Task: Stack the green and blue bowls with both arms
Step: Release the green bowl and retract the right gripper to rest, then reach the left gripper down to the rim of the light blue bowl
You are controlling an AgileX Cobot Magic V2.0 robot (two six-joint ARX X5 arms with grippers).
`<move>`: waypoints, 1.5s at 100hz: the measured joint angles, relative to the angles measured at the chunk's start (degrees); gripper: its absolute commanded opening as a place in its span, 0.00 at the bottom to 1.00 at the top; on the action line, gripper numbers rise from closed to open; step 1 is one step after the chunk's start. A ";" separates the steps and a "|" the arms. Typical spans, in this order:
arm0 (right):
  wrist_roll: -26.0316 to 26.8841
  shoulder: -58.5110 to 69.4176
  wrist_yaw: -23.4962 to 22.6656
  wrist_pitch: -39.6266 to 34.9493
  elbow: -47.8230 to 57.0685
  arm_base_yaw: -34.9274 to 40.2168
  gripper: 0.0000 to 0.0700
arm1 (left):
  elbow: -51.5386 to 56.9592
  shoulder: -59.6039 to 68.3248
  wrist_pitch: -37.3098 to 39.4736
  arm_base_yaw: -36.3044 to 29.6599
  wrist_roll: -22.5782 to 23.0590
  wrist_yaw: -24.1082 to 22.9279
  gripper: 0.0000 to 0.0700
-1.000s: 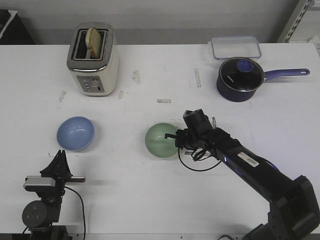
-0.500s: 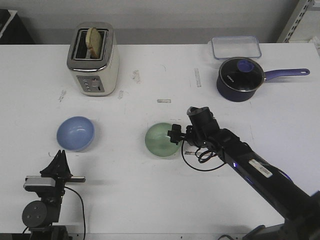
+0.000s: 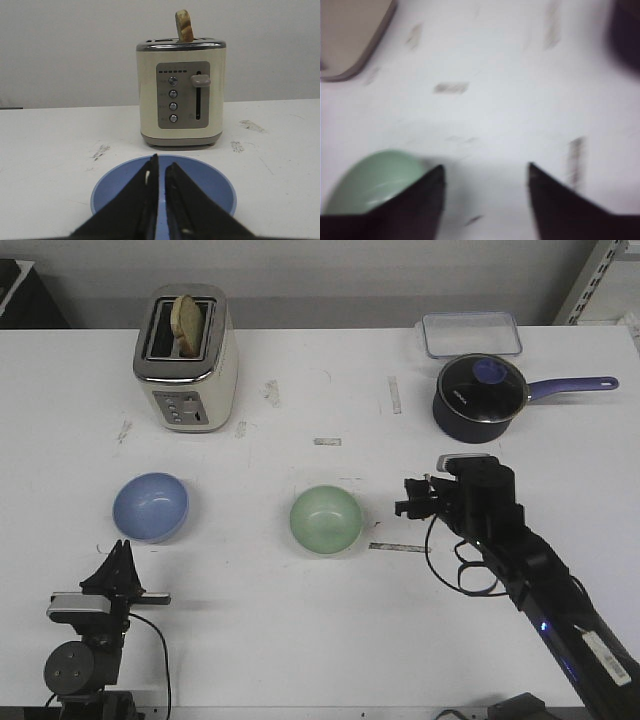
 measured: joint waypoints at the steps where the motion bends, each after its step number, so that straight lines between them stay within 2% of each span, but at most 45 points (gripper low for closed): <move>1: -0.76 -0.50 0.26 0.50 -0.55 -0.28 0.04 | 0.00 0.00 0.00 0.00 0.00 0.00 0.00; 3: -2.21 -1.49 0.70 1.51 -1.66 -0.87 0.01 | 0.00 0.00 0.00 0.00 0.00 0.00 0.00; 22: -13.07 -11.47 1.73 14.43 -13.35 -7.76 0.01 | 0.00 0.00 0.00 0.00 0.00 0.00 0.00; 33: -15.39 -17.77 1.70 21.68 -19.76 -12.15 0.01 | 0.00 -0.02 0.00 0.00 0.00 0.00 0.00; 44: -15.98 -24.41 1.99 24.92 -25.44 -15.58 0.01 | 0.00 0.00 0.00 0.00 0.00 0.00 0.00; 68: -14.95 -37.99 1.88 22.25 -33.35 -16.90 0.01 | 0.00 0.00 0.00 0.00 0.00 0.00 0.00; 86: -14.05 -48.46 1.88 15.23 -33.79 -16.90 0.01 | 0.00 -0.02 0.00 0.00 0.00 0.00 0.00; 101: -13.90 -55.95 1.88 12.83 -33.79 -16.90 0.01 | 0.00 -0.02 0.00 0.00 0.00 0.00 0.00; 121: -13.90 -60.59 1.88 12.59 -33.79 -16.90 0.01 | 0.00 0.00 0.00 0.00 0.00 0.00 0.00; 150: -13.90 -60.87 1.88 12.83 -33.79 -16.90 0.01 | 0.00 0.00 0.00 0.00 0.00 0.00 0.00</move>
